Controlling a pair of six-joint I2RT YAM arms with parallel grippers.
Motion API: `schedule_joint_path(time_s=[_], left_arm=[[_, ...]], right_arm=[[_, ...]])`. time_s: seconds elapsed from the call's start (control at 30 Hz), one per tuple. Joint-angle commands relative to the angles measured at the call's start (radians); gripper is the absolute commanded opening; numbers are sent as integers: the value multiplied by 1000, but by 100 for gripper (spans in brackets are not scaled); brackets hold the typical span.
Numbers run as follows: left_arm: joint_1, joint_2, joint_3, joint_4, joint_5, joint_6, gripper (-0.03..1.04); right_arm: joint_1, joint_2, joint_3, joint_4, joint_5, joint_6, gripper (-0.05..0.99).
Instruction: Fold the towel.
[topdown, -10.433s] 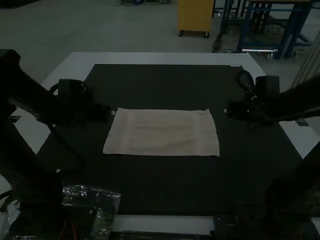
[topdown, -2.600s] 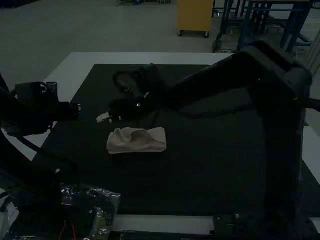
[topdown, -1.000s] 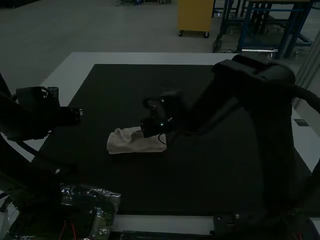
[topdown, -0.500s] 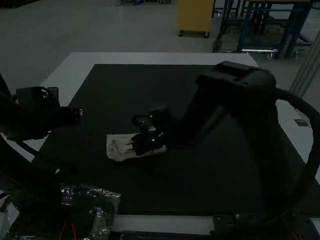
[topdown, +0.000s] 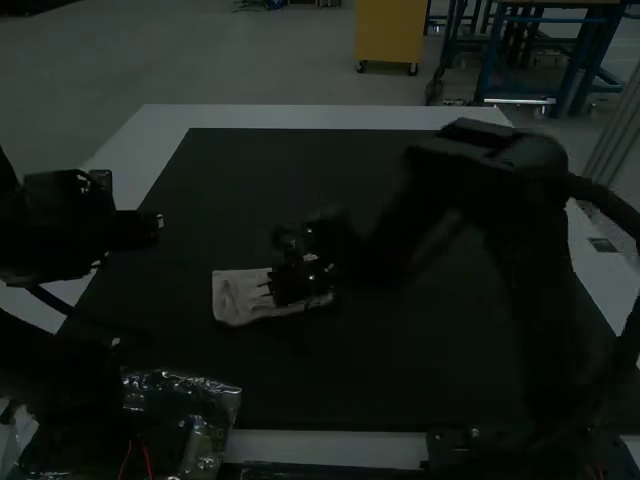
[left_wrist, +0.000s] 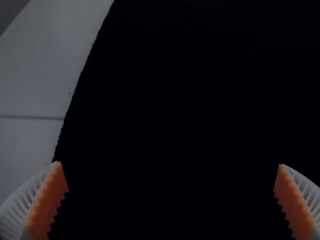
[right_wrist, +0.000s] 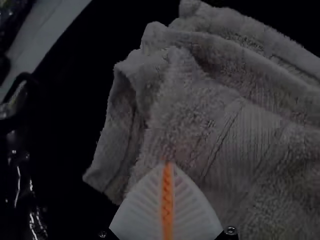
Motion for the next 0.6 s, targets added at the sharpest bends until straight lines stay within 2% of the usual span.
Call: schedule_joint_path(time_s=[0.0, 0.2, 0.3, 0.37, 0.4, 0.47, 0.57], left_arm=[[1, -60, 65, -25, 23, -13, 97], [-38, -152, 140, -103, 30, -56, 97], [-68, -215, 174, -104, 30, -106, 97], [-91, -260, 202, -100, 31, -143, 97], [-104, -280, 216, -98, 33, -163, 97], [-133, -316, 242, -97, 34, -198, 97], [-183, -372, 272, -101, 33, -241, 97]], right_arm=[[-29, -180, 17, -36, 4, 44, -3], [-58, -428, 19, -202, 6, 39, -2], [-109, -565, 31, -275, 9, 36, -2], [-153, -658, 43, -306, 35, 31, -2], [-180, -706, 52, -320, 47, 30, 4], [-239, -795, 68, -346, 72, 25, 28], [-331, -919, 86, -409, 116, 11, 79]])
